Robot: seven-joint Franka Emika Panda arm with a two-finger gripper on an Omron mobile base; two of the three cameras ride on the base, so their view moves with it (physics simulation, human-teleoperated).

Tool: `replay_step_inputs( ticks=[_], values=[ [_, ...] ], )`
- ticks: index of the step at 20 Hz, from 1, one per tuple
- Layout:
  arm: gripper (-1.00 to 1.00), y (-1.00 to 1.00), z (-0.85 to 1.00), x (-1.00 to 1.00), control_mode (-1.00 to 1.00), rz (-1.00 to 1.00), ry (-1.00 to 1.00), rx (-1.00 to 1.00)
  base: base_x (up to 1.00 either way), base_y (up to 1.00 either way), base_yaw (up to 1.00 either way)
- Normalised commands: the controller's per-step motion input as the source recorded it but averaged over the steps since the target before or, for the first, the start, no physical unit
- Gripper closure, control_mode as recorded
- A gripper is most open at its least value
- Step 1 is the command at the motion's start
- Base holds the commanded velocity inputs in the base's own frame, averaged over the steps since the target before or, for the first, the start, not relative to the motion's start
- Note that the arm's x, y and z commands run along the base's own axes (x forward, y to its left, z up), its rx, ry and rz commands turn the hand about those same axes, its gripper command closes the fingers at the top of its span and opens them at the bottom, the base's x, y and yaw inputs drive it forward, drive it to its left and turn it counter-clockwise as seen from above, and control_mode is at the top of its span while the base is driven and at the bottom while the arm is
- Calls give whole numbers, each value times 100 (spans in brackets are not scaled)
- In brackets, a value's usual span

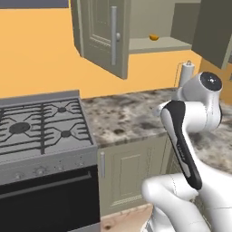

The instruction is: Open the cabinet. Pick the peach and peach from the cabinet and place them into the bowl. Then close the cabinet.

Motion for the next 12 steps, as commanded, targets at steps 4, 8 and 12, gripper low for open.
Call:
replay_step_inputs(
  ticks=[4, 8, 12],
  values=[
    [-100, 0, 0, 0, 100, 0, 0, 0, 64, -74, 5],
    [-100, 0, 0, 0, 100, 0, 0, 0, 100, -27, 3],
    [-100, 0, 0, 0, 100, 0, 0, 0, 100, -9, 2]
  ],
)
